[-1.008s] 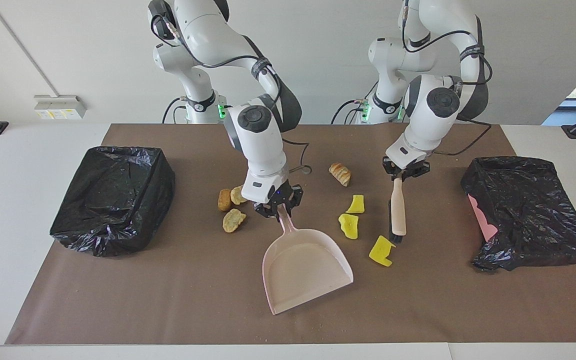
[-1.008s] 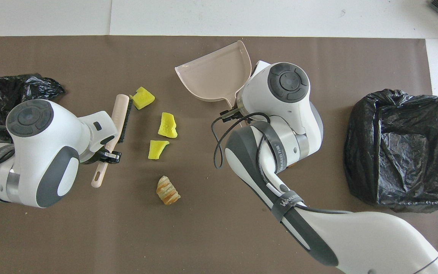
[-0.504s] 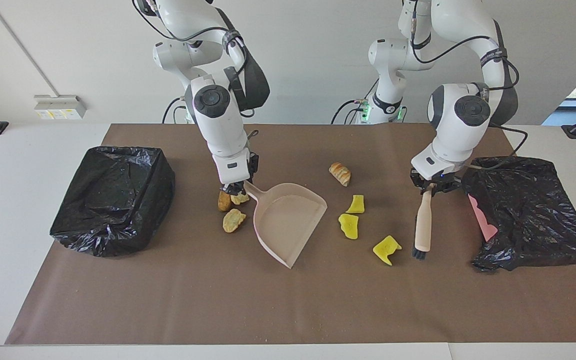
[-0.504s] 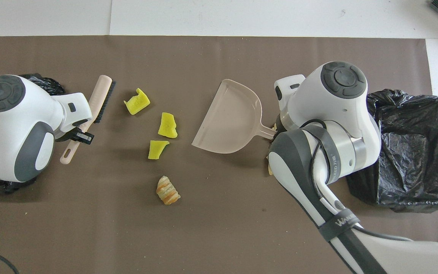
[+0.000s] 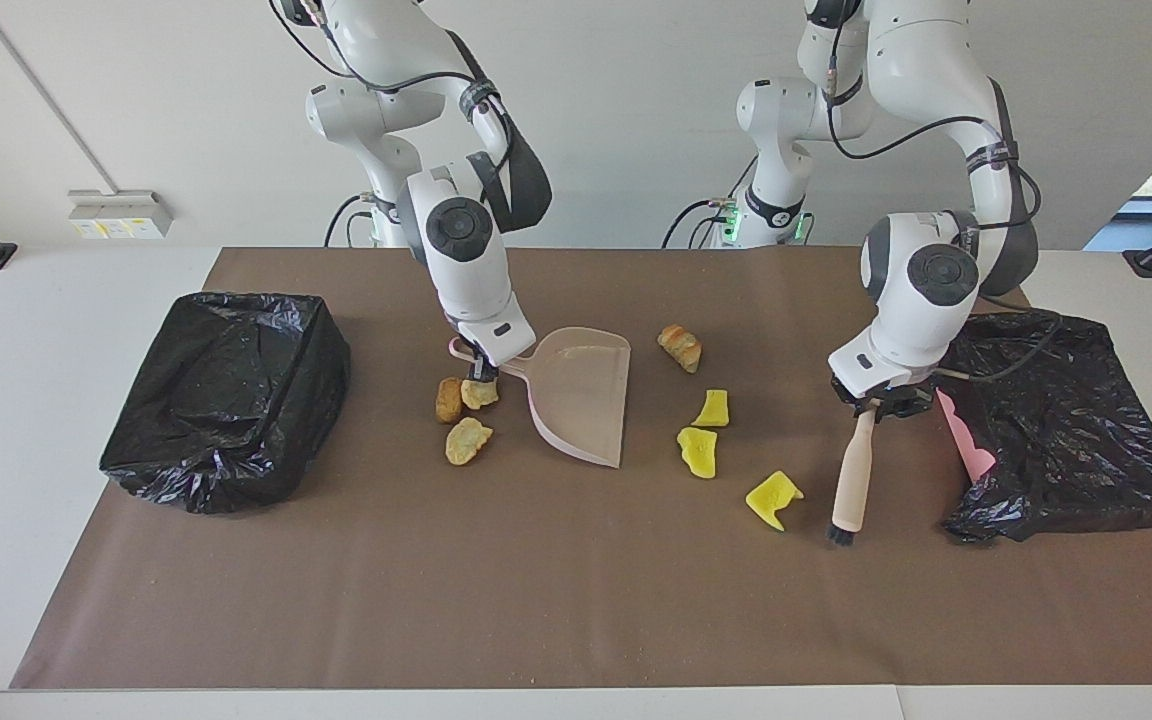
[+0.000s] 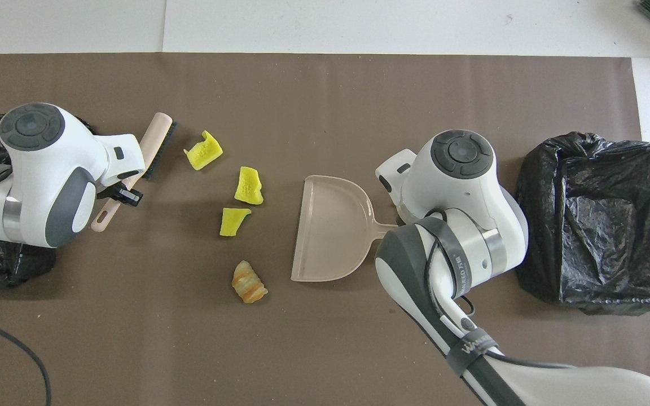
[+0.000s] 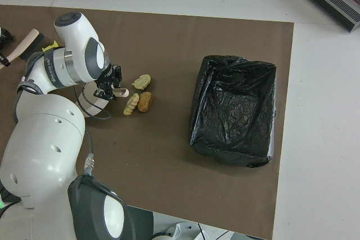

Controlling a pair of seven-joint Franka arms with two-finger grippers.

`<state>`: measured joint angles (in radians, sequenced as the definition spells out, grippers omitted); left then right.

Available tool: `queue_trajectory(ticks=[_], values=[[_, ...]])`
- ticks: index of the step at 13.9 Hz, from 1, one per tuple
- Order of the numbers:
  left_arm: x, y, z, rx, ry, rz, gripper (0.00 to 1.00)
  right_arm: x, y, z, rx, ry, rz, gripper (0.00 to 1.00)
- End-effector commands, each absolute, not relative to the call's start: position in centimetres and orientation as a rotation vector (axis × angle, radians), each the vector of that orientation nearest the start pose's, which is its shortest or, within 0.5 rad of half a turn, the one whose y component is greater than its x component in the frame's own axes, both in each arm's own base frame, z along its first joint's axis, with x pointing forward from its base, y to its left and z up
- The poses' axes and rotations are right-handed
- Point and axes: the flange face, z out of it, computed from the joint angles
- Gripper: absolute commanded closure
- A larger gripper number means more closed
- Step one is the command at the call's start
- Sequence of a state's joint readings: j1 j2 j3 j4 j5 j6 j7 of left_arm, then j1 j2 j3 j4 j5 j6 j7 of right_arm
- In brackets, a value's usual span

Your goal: Sweep and dump trash in bin

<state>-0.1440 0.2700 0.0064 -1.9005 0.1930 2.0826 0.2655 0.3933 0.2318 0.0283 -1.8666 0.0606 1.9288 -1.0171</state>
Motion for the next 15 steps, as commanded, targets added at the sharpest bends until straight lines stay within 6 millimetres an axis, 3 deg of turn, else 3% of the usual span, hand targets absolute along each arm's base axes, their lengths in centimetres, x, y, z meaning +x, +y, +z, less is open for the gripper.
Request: queue_trajectory(ticks=[1,5,8,11,13,15], values=[[60.8,-9.3,34.3,-2.86,0.815,0.155,1.0,52.5,25.5,37.0,-2.31,-2.005,0.171,1.0],[57.9,-17.0,34.3,-2.794,0.997,0.213,1.0,51.7,25.6,35.3,-2.356,-1.964,0.157,1.0],[54.0,-23.3,34.3,-2.688,1.255,0.222,1.0,51.7,25.5,35.3,-2.358,-1.962,0.155,1.0],[49.3,-27.5,34.0,-2.789,1.244,0.272,1.0,51.7,25.5,35.3,-2.358,-1.962,0.157,1.0],[47.1,-30.1,34.9,-2.811,1.179,0.289,1.0,51.8,25.4,35.3,-2.361,-1.958,0.157,1.0],[46.3,-30.7,37.1,-2.887,1.118,0.329,1.0,51.7,25.5,35.3,-2.358,-1.962,0.157,1.0]])
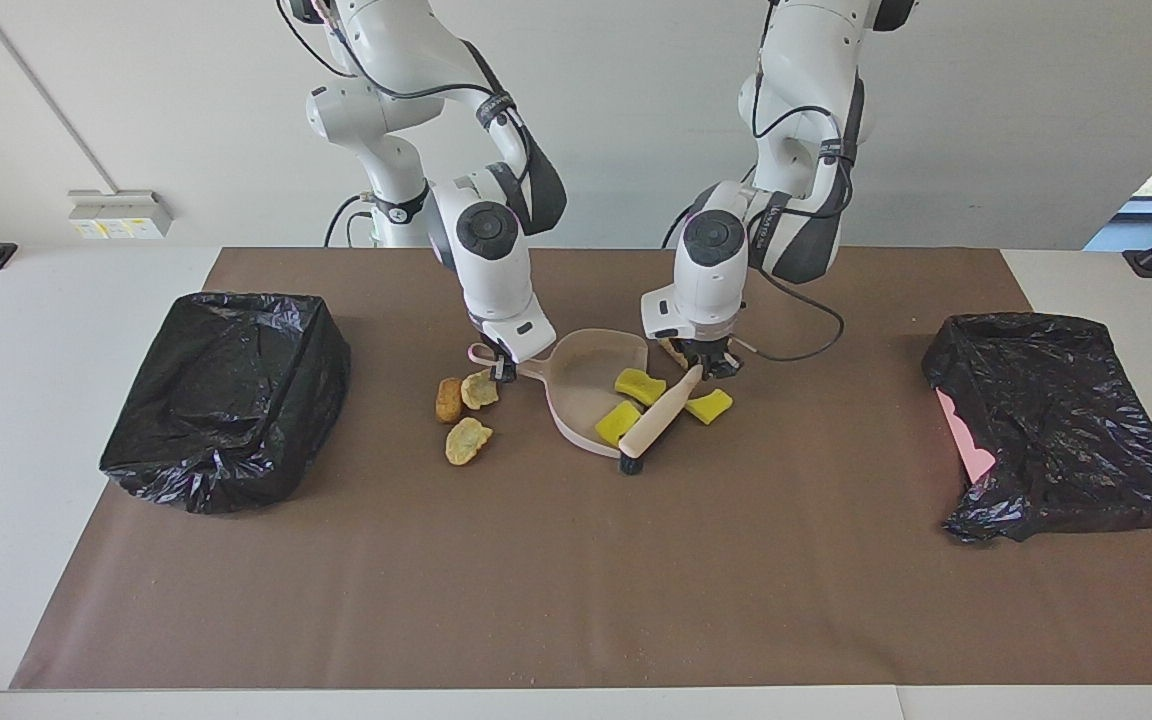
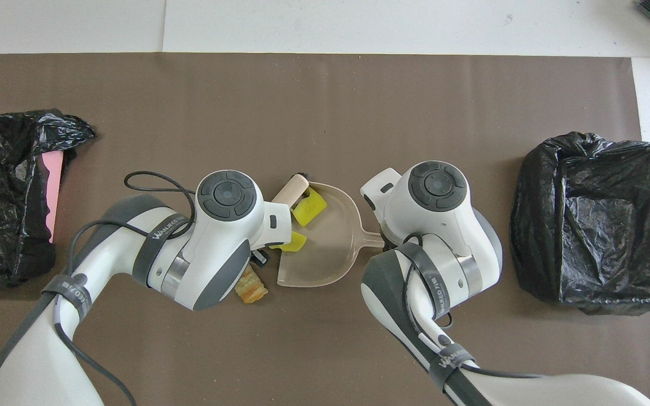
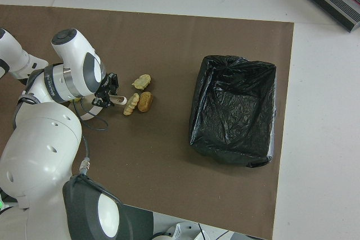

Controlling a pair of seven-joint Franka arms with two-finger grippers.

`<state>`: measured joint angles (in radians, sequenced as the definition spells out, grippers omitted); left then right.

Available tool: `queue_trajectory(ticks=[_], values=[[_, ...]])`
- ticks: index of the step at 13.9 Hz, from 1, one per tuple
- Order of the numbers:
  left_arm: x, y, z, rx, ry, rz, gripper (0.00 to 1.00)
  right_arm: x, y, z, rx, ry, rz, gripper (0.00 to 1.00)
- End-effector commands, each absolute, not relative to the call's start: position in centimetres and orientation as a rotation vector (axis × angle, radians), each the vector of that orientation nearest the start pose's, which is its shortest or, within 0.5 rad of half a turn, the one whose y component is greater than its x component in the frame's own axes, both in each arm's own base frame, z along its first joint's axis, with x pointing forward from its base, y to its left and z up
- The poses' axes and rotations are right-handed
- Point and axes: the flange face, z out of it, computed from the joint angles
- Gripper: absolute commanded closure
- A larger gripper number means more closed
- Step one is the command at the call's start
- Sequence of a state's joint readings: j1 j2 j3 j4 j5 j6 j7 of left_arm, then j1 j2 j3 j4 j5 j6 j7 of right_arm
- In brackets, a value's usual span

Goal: Sweep and dump trash in bin
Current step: 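Sweep the yellow sponges into the dustpan with the brush in the left gripper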

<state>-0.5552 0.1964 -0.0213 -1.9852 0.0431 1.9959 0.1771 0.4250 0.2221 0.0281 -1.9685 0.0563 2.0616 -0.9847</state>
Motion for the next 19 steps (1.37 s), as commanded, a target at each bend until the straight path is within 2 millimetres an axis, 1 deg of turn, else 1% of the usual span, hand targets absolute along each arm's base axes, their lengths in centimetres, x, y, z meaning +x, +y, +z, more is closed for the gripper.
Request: queue_trajectory(ticks=[1,3,5,6,7,8,9,10,11,12,13,14,16,17,19], values=[[46.0,-30.2,38.4,-2.935,1.086,0.362,1.0,51.7,25.5,35.3,-2.358,-1.962,0.157,1.0],[45.5,-28.7,41.5,-2.954,1.018,0.409,1.0,51.7,25.4,35.3,-2.362,-1.956,0.157,1.0],[45.5,-25.8,43.4,-2.994,0.845,0.477,1.0,51.2,25.3,34.8,-2.358,-1.956,0.175,1.0],[44.8,-25.3,44.2,-3.002,0.749,0.508,1.0,51.0,25.3,35.0,-2.356,-1.96,0.173,1.0],[43.9,-24.9,44.6,-3.001,0.603,0.555,1.0,50.9,25.3,34.9,-2.349,-1.966,0.178,1.0],[42.6,-24.9,44.5,-2.978,0.427,0.61,1.0,51.0,25.2,34.8,-2.346,-1.971,0.178,1.0],[41.2,-24.7,44.4,-2.958,0.211,0.619,1.0,50.8,25.2,34.5,-2.328,-1.991,0.184,1.0],[39.7,-24.3,43.5,-2.929,0.032,0.632,1.0,50.7,25.0,34.0,-2.318,-2.013,0.185,1.0],[37.8,-24.2,42.8,-2.922,-0.074,0.646,1.0,50.6,24.9,33.9,-2.317,-2.021,0.18,1.0],[36.1,-23.6,42.1,-2.925,-0.186,0.66,1.0,50.7,24.9,33.8,-2.319,-2.022,0.178,1.0],[34.6,-23.7,41.4,-2.916,-0.326,0.67,1.0,50.7,25.0,33.9,-2.319,-2.023,0.171,1.0],[33.5,-24.2,40.9,-2.898,-0.46,0.66,1.0,50.7,24.9,33.9,-2.321,-2.021,0.171,1.0],[32.4,-26.5,40.0,-2.857,-0.741,0.653,1.0,50.7,25.0,33.9,-2.319,-2.023,0.171,1.0],[32.3,-27.4,39.4,-2.846,-0.884,0.661,1.0,50.7,24.9,33.9,-2.321,-2.021,0.171,1.0],[32.0,-29.4,38.1,-2.828,-1.011,0.654,1.0,50.7,25.0,33.9,-2.319,-2.025,0.171,1.0]])
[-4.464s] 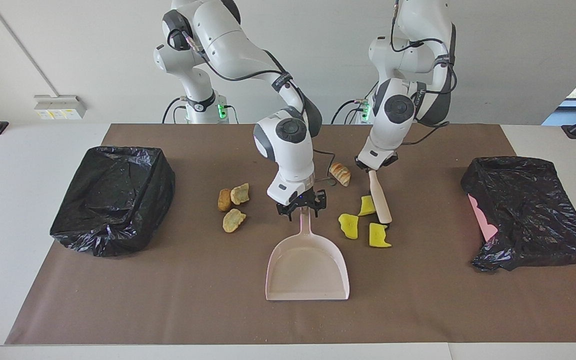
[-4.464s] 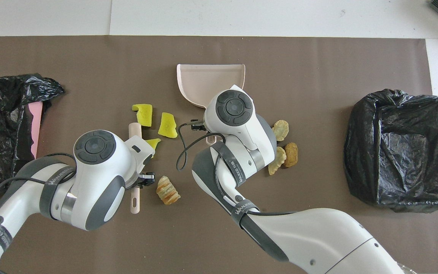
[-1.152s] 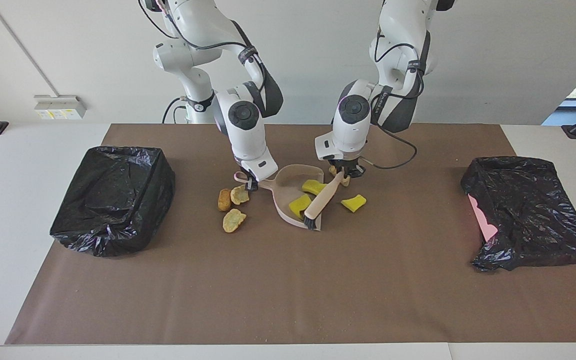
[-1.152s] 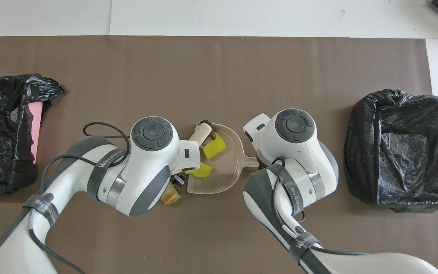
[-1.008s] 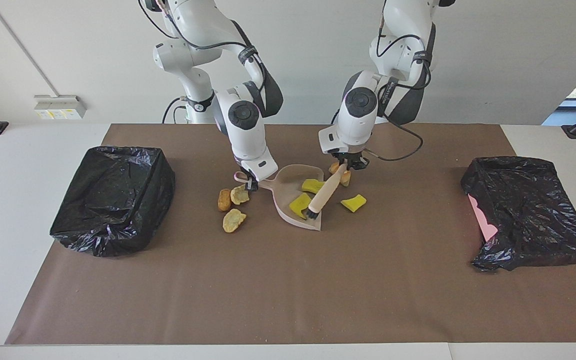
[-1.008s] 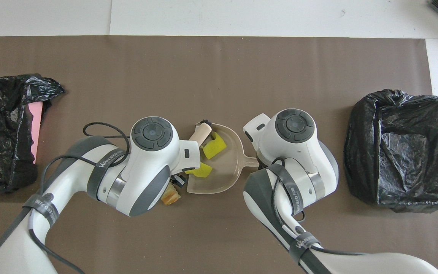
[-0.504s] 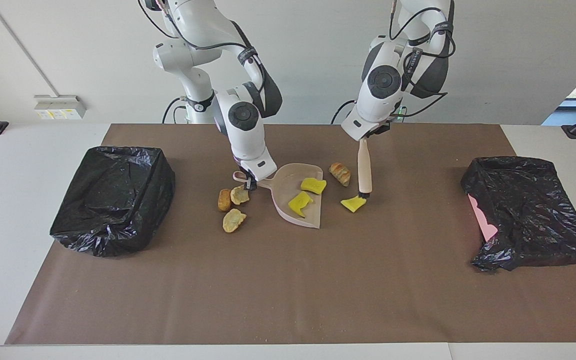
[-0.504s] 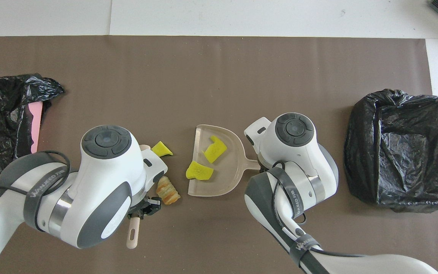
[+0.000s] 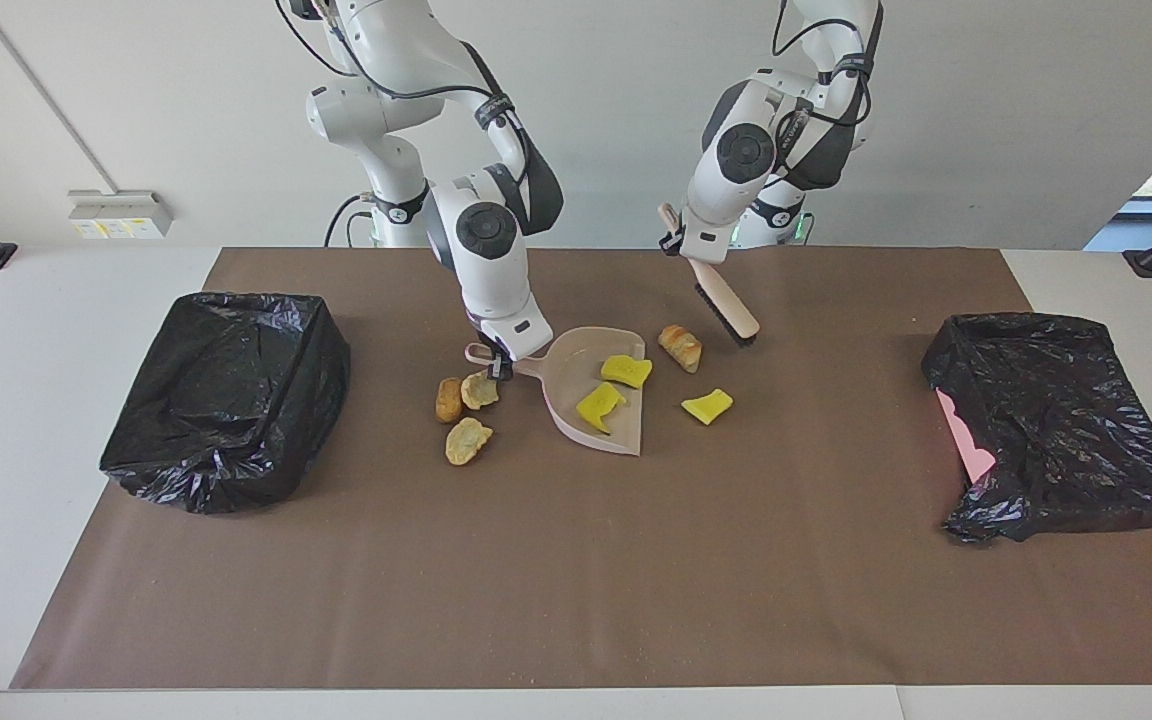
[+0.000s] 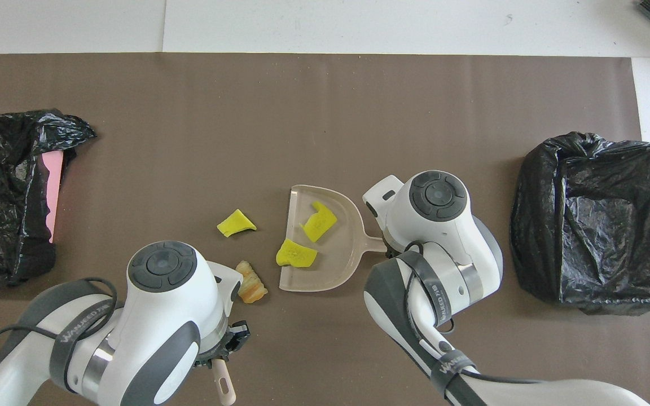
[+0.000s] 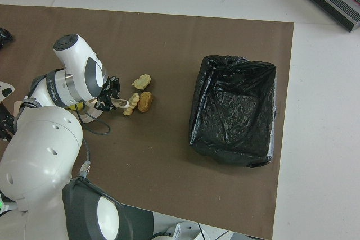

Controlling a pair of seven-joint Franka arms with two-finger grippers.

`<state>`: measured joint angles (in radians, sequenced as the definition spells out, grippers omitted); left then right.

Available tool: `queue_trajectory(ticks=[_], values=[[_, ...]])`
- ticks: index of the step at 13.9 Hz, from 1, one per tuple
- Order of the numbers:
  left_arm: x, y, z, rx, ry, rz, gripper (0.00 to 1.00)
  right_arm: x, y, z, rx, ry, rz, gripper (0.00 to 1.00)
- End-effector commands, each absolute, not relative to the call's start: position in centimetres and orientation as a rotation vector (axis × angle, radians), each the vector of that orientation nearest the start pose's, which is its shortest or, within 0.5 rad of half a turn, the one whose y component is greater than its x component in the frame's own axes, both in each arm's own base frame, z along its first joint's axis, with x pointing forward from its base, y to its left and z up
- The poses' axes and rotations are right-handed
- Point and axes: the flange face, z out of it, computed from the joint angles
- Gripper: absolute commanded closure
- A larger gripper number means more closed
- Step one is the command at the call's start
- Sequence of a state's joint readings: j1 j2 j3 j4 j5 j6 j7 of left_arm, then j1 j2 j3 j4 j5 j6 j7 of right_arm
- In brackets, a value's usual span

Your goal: Sweep and dump trash in bin

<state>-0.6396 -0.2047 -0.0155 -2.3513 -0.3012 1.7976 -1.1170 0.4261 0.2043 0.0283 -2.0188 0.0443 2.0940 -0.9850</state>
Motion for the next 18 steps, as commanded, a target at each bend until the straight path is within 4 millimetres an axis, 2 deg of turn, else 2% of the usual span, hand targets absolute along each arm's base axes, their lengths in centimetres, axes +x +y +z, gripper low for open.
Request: queue_trajectory(ticks=[1,4,6,7,8,9,10,12,14,15,17,18], values=[[32.3,-29.8,37.9,-2.831,-1.083,0.662,1.0,50.7,25.0,33.9,-2.319,-2.025,0.171,1.0],[33.2,-30.7,37.1,-2.843,-1.215,0.693,1.0,50.7,25.0,33.9,-2.319,-2.023,0.171,1.0],[33.1,-33.2,35.4,-2.896,-1.187,0.63,1.0,50.7,25.0,33.9,-2.321,-2.023,0.172,1.0],[33.7,-33.6,34.9,-2.932,-1.213,0.597,1.0,50.7,25.0,33.9,-2.321,-2.023,0.172,1.0],[34.3,-34.0,35.0,-2.994,-1.179,0.602,1.0,50.7,25.0,33.9,-2.321,-2.023,0.172,1.0],[34.8,-34.6,35.3,-3.092,-1.035,0.628,1.0,50.7,25.0,33.9,-2.323,-2.021,0.172,1.0],[34.9,-34.8,35.4,-3.167,-0.903,0.636,1.0,50.7,25.0,33.9,-2.324,-2.018,0.171,1.0],[34.7,-35.4,35.7,-3.247,-0.75,0.638,1.0,50.7,25.0,33.9,-2.326,-2.016,0.171,1.0],[33.9,-38.0,36.7,-3.292,-0.663,0.641,1.0,50.7,24.9,33.8,-2.328,-2.012,0.173,1.0],[34.2,-38.7,37.1,-3.303,-0.645,0.638,1.0,50.7,25.0,33.9,-2.327,-2.014,0.171,1.0],[34.1,-39.4,37.0,-3.31,-0.601,0.645,1.0,50.7,25.0,33.8,-2.329,-2.014,0.174,1.0],[34.2,-39.3,37.3,-3.338,-0.503,0.643,1.0,50.7,25.0,33.8,-2.329,-2.012,0.174,1.0]])
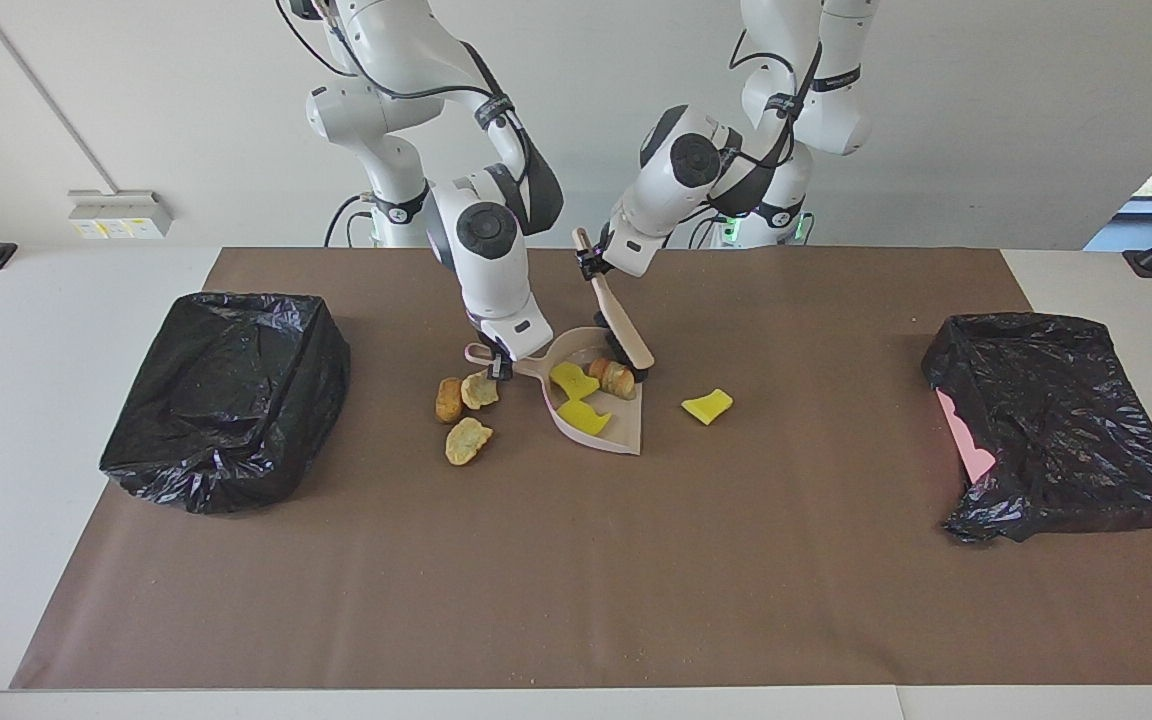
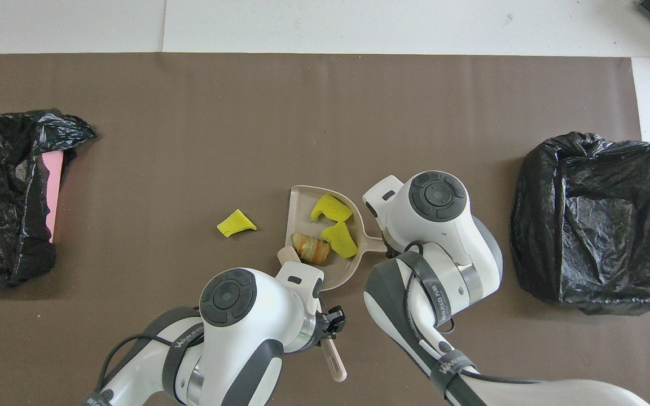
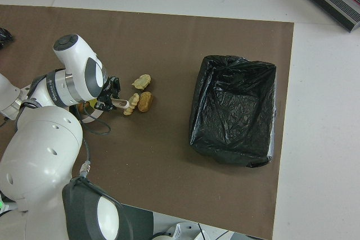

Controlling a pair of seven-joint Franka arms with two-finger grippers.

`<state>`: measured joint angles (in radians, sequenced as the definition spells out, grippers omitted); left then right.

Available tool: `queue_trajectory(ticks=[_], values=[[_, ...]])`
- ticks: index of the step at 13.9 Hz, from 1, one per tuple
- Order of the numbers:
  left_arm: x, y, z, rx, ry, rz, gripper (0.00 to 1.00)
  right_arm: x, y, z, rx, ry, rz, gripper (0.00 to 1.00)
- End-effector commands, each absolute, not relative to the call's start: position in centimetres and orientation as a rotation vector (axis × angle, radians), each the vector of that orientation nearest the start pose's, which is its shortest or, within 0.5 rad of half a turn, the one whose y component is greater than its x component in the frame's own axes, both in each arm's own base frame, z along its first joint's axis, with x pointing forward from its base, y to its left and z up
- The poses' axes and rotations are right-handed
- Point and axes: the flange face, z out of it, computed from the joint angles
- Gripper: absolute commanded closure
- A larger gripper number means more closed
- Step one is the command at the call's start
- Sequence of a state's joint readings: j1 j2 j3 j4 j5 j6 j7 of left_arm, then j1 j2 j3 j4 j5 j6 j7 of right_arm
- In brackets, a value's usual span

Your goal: Sweep and dump trash in bin

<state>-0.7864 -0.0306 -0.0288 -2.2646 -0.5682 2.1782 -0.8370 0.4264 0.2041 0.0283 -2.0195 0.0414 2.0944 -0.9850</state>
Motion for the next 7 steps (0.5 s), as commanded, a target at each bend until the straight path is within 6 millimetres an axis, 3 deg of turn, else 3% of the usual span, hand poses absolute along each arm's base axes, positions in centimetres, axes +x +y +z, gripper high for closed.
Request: queue_trajectory(ticks=[1,2,4,7], values=[[34.5,-38.4,37.5,-3.363,-0.341,0.659,1.0,50.7,25.0,33.8,-2.329,-2.012,0.174,1.0],[35.0,-37.3,37.8,-3.368,-0.236,0.697,1.0,50.7,25.0,33.9,-2.329,-2.013,0.171,1.0],[36.4,-35.2,40.3,-3.378,-0.169,0.706,1.0,50.7,25.0,33.9,-2.329,-2.013,0.171,1.0],[39.1,-31.6,43.0,-3.26,0.009,0.618,1.0,50.7,25.0,33.9,-2.331,-2.011,0.171,1.0]])
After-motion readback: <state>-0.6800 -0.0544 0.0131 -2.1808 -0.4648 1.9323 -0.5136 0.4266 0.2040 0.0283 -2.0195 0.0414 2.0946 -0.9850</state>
